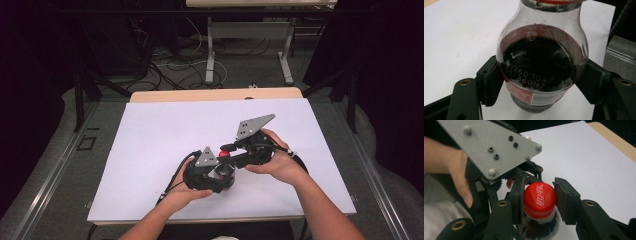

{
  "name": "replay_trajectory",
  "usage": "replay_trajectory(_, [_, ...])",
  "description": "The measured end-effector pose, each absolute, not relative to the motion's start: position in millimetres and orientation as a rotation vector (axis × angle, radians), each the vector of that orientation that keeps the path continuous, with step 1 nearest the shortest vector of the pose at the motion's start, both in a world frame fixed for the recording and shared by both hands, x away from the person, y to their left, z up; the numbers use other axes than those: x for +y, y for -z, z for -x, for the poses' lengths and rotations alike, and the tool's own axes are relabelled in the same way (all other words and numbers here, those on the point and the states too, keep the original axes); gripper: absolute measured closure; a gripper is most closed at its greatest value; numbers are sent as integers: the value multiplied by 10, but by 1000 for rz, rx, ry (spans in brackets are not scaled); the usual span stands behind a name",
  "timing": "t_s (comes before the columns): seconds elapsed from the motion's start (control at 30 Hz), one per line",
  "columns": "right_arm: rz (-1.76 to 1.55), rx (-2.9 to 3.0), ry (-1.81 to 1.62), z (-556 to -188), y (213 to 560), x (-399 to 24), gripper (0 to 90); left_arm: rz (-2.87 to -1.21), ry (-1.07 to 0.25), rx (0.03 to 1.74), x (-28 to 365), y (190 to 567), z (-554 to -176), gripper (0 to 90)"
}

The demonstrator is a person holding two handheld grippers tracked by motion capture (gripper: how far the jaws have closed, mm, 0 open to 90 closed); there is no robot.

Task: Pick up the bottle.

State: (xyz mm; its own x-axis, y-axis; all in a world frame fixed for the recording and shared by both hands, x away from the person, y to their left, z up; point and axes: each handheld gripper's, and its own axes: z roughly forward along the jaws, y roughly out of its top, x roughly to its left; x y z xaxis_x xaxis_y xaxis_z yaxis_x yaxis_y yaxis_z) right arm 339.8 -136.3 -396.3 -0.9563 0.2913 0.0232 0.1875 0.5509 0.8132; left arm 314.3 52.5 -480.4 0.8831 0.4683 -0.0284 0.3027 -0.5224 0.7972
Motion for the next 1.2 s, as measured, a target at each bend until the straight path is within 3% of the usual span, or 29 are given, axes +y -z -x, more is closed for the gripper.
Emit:
replay_trajectory(0.17, [-256, 2739, -1367, -3448, 3890, -1373, 613, -2163, -216, 541, 537, 4760, -3115, 299])
replay_trajectory(0.23, [-318, 2722, -1365, -3430, 3869, -1365, 595, -2155, -209, 559, 543, 4749, -3119, 299])
replay_trajectory(0.3, [-362, 2653, -1379, -3366, 3850, -1347, 502, -2146, -232, 569, 540, 4750, -3135, 299])
replay_trajectory(0.43, [-542, 2521, -1314, -3196, 3856, -1282, 485, -2129, -245, 603, 541, 4762, -3153, 299])
replay_trajectory(0.83, [-759, 2371, -1270, -3091, 3991, -1177, 604, -2137, -269, 651, 553, 4783, -3151, 299])
replay_trajectory(1.2, [-395, 2620, -1363, -3347, 3938, -1317, 612, -2136, -247, 605, 581, 4769, -3121, 299])
